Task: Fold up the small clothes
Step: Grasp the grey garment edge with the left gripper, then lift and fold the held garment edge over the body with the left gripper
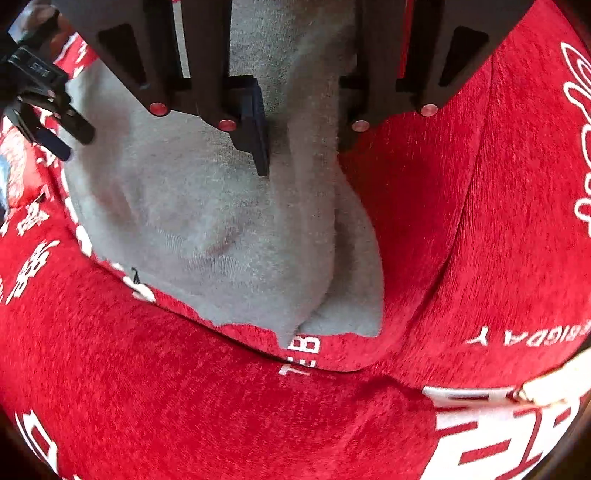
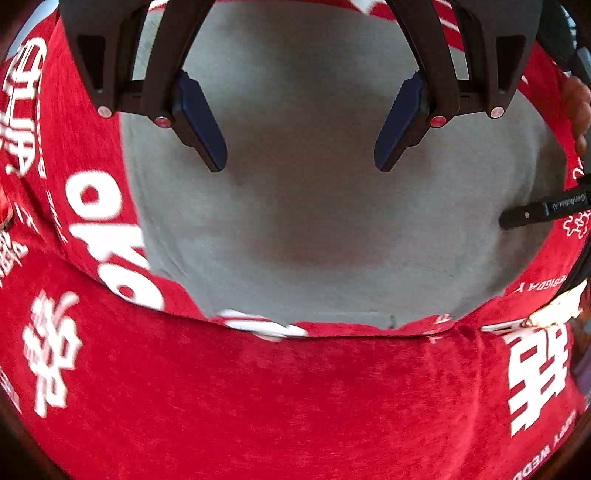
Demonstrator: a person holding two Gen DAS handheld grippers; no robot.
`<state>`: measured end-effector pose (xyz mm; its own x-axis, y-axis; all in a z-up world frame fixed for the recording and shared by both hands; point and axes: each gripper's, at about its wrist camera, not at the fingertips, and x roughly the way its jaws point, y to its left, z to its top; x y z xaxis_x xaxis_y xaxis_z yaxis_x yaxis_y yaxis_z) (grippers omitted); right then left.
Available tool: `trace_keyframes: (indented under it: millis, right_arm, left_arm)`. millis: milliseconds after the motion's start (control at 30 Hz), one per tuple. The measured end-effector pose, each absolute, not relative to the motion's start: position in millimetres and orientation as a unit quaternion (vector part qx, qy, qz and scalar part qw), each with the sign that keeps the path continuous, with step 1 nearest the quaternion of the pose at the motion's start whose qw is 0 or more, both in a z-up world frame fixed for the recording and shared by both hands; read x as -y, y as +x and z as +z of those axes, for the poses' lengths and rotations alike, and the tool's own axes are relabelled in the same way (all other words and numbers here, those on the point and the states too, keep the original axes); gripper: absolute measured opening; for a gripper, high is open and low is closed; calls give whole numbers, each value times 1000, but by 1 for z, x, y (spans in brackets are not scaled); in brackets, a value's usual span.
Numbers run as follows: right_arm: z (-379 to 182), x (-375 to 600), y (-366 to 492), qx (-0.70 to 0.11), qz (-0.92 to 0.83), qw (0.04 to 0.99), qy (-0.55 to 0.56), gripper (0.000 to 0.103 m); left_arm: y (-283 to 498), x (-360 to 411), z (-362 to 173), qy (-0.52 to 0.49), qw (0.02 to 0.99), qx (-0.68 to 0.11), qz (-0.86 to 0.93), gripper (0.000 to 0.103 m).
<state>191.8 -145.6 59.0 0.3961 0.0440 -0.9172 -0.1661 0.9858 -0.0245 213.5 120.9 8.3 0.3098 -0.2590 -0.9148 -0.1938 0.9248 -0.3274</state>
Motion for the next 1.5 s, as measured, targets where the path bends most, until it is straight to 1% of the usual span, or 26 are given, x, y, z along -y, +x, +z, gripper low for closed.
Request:
trace_keyframes:
  millis: [167,200,233,333,400,467,567,633,700,767,900,933,1033,1167,1233,1333,1433,1500]
  right_arm:
    - [36,109,231,-580,70,809,-70,84]
    - [26,105,241,-591,58,801,-74,85]
    - [21,103,249,-589,48,804,-71,91]
    - [10,100,281,-601,16,797,-61,98]
    - [3,104,302,-613,6,789,-36,99]
    - [-4,110,318,-627,-12,779,-21,103]
    - [-3,112,323,-634,-15,773,-23,103]
    - [13,112,308,-616,-10,787,-34,99]
    - [34,119,276,-584,2,811,-37,99]
    - [41,127,245,-579,-3,814,-43,99]
    - [27,140,193,-587,16,809,-17,99]
    - [19,140,184,-589,11,808,-23,99]
    - [22,134,154,-550,5,834,-54,99]
    - [20,128,116,-537,25,839,-81,99]
    - [23,131,104,-518,33,851,-78,99]
    - [27,148,110,-550,46,833,-38,99]
    - [49,179,113,-518,17,855,-20,99]
    - [54,203,118,-516,3,857,-11,99]
  left_arm:
    - [210,-124,15,-205,789,-578,-25,24]
    - [209,-126,17,-213,789,-576,-26,24]
    - [210,-128,18,-221,788,-574,-27,24]
    - [213,-127,18,-227,786,-575,-24,24]
    - [215,-123,17,-219,786,-578,-17,24]
    - [215,-121,16,-218,786,-579,-13,24]
    - [216,-122,16,-221,784,-580,-11,24]
    - [216,-122,16,-220,783,-581,-8,24]
    - [217,-119,16,-213,785,-582,-2,23]
    - [217,-114,17,-202,786,-584,7,23]
    - [218,-109,17,-190,785,-589,27,23]
    - [218,-109,17,-191,783,-592,31,23]
    - [217,-109,20,-185,781,-596,38,23]
    - [219,-101,23,-166,779,-603,51,23]
    - [219,-93,29,-151,780,-604,57,23]
    - [220,-76,49,-129,789,-598,52,22]
    - [224,-50,73,-93,798,-593,47,21]
    - [230,-25,86,-67,801,-593,45,20]
